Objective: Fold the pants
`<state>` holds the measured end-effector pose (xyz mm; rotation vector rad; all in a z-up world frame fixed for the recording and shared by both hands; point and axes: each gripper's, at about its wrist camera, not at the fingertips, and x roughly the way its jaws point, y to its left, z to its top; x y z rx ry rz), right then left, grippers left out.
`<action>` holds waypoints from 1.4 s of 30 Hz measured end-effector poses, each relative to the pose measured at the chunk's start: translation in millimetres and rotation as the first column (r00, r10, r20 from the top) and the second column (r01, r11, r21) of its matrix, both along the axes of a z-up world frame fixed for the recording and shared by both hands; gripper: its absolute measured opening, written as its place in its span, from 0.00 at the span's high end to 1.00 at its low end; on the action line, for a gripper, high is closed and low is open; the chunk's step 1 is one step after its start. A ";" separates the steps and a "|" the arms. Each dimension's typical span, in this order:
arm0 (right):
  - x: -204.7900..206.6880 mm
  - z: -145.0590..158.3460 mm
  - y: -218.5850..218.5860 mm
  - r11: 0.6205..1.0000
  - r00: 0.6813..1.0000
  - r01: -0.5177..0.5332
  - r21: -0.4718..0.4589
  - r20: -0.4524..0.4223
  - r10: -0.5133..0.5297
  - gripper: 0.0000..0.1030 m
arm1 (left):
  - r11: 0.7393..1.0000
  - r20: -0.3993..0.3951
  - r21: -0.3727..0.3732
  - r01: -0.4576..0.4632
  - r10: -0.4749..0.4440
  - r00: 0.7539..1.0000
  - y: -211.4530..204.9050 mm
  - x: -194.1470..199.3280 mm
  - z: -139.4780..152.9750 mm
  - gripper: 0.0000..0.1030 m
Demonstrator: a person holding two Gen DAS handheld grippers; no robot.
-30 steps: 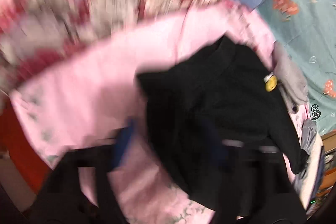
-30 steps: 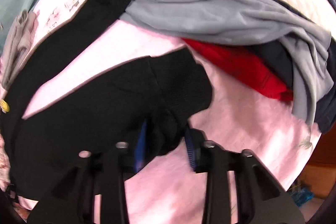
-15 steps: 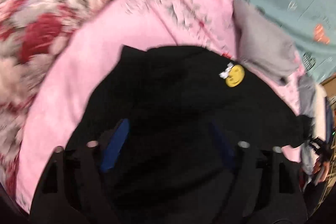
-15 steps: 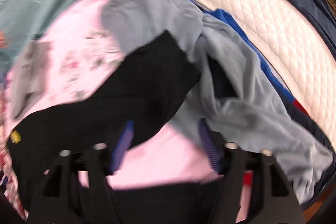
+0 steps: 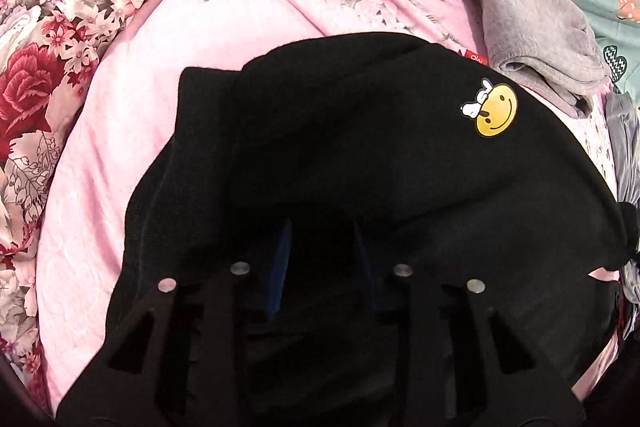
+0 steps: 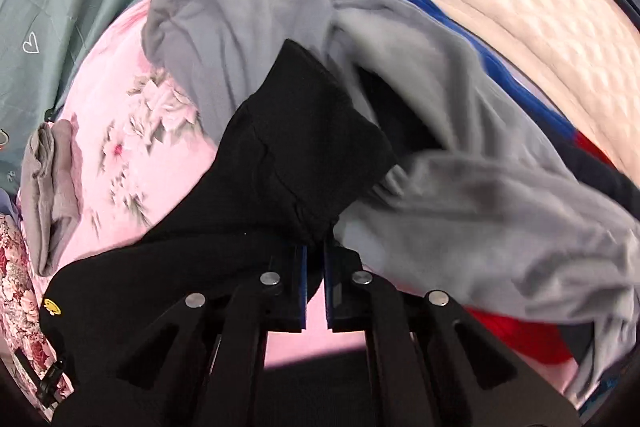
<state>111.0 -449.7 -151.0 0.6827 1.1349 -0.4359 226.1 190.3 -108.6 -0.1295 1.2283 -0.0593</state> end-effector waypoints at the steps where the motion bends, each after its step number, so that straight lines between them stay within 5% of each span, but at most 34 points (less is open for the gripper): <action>1: -2.0 -7.8 0.7 1.000 1.000 -0.007 0.008 -0.027 0.007 0.92 | 1.000 -0.001 0.005 0.005 -0.005 1.000 0.3 -0.8 0.2 0.68; 2: -0.3 -20.5 2.0 1.000 0.997 -0.017 0.009 -0.072 0.018 0.89 | 1.000 -0.002 0.010 0.011 -0.011 1.000 -0.2 0.0 0.6 0.68; 3: 6.0 -33.2 3.7 1.000 0.992 -0.027 -0.001 -0.120 0.027 0.71 | 1.000 -0.014 0.010 0.023 -0.023 1.000 0.1 -0.3 0.9 0.67; 7: 13.4 -24.5 25.4 0.987 0.982 -0.108 -0.121 -0.170 0.086 0.64 | 0.999 -0.020 -0.020 0.044 -0.044 0.999 13.3 -7.6 21.5 0.34; 10: -5.1 10.1 41.2 0.987 0.993 -0.109 -0.121 -0.062 0.102 0.64 | 0.996 0.067 0.069 0.051 -0.055 0.996 27.0 -7.5 54.4 0.23; 14: -35.8 47.6 74.5 0.983 0.980 -0.157 -0.090 0.109 0.167 0.54 | 0.983 0.123 0.100 0.157 -0.169 0.978 29.0 25.8 77.2 0.21; 16: -44.9 51.7 92.0 0.981 0.969 -0.186 -0.060 0.153 0.193 0.54 | 0.957 0.155 0.140 0.256 -0.276 0.948 20.5 47.4 79.6 0.21; 19: -60.2 51.9 113.9 0.972 0.959 -0.231 -0.028 0.164 0.233 0.54 | 0.909 0.094 0.100 0.406 -0.414 0.905 11.3 70.3 64.7 0.21; 23: -87.4 61.3 125.8 0.971 0.961 -0.230 -0.059 0.146 0.237 0.54 | 0.880 0.054 0.100 0.464 -0.470 0.881 0.5 84.7 38.4 0.21; 24: -93.8 65.4 124.8 0.973 0.964 -0.218 -0.074 0.140 0.226 0.54 | 0.889 0.047 0.088 0.450 -0.455 0.889 0.4 89.6 29.9 0.26; 25: -102.0 68.6 120.2 0.974 0.966 -0.210 -0.087 0.135 0.220 0.54 | 0.898 0.042 0.074 0.434 -0.438 0.898 2.1 93.0 23.4 0.54; 27: -105.2 72.6 123.1 0.968 0.966 -0.213 -0.129 0.119 0.229 0.54 | 0.913 0.008 0.050 0.406 -0.407 0.914 6.8 100.5 4.5 0.95; 33: -56.5 82.3 161.7 0.920 0.926 -0.343 -0.188 0.094 0.365 0.54 | 0.944 0.160 0.029 0.328 -0.328 0.931 31.7 82.7 10.3 0.95; 35: -25.3 88.2 192.5 0.870 0.878 -0.444 -0.212 0.089 0.470 0.54 | 0.964 0.207 0.008 0.265 -0.261 0.943 50.2 75.8 15.3 0.95; 38: 24.8 98.4 249.6 0.755 0.757 -0.611 -0.237 0.103 0.645 0.54 | 0.973 0.220 -0.029 0.231 -0.219 0.951 64.1 71.2 12.5 0.95; 40: 58.9 101.8 290.9 0.654 0.648 -0.718 -0.238 0.115 0.753 0.52 | 0.972 0.237 -0.010 0.233 -0.224 0.945 59.1 67.6 10.6 0.95; 42: 99.8 98.3 343.9 0.503 0.491 -0.833 -0.231 0.113 0.864 0.52 | 0.970 0.251 0.027 0.241 -0.240 0.938 51.5 65.5 8.3 0.96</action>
